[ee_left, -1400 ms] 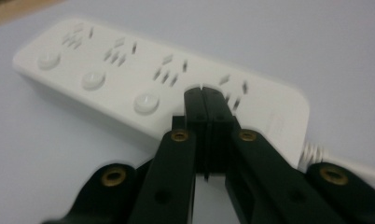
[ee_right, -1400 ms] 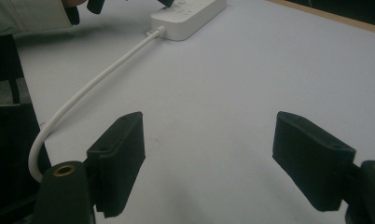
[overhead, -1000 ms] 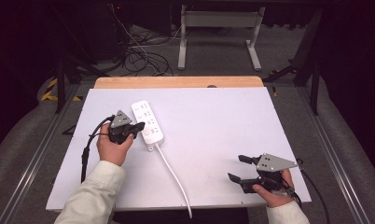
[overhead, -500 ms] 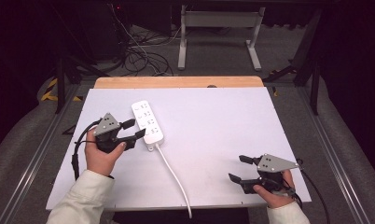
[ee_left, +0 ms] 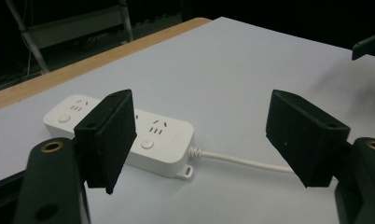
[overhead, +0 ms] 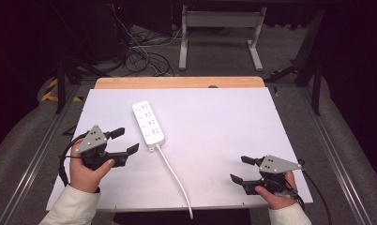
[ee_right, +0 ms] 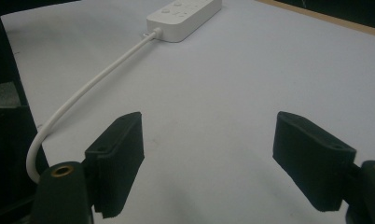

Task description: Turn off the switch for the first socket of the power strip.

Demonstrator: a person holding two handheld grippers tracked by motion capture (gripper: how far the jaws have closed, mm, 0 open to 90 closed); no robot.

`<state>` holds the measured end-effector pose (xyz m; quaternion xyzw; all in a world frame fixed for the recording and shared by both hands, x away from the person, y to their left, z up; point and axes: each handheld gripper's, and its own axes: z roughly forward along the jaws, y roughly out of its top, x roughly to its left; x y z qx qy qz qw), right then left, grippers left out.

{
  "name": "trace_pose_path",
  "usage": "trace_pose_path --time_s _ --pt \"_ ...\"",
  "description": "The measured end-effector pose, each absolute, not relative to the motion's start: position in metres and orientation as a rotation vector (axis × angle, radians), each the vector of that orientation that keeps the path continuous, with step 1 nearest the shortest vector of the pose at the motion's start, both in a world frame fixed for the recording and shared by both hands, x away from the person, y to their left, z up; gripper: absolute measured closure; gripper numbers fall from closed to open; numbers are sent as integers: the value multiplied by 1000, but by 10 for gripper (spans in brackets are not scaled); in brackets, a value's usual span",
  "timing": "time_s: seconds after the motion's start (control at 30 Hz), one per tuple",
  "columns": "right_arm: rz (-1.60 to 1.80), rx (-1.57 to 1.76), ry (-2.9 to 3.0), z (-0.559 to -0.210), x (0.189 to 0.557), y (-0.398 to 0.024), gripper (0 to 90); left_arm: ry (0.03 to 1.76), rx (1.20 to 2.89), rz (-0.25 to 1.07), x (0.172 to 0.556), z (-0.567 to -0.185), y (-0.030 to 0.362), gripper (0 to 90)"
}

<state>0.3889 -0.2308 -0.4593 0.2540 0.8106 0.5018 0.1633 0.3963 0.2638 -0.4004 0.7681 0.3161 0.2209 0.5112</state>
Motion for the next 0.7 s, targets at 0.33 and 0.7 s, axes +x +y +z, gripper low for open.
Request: trace_pose_path --time_s 0.33,0.7 --pt "1427 725 2315 -460 389 -231 251 725 1809 511 380 -412 283 165" --pt "1428 724 2315 -460 388 -231 249 741 1833 552 364 -429 305 151"
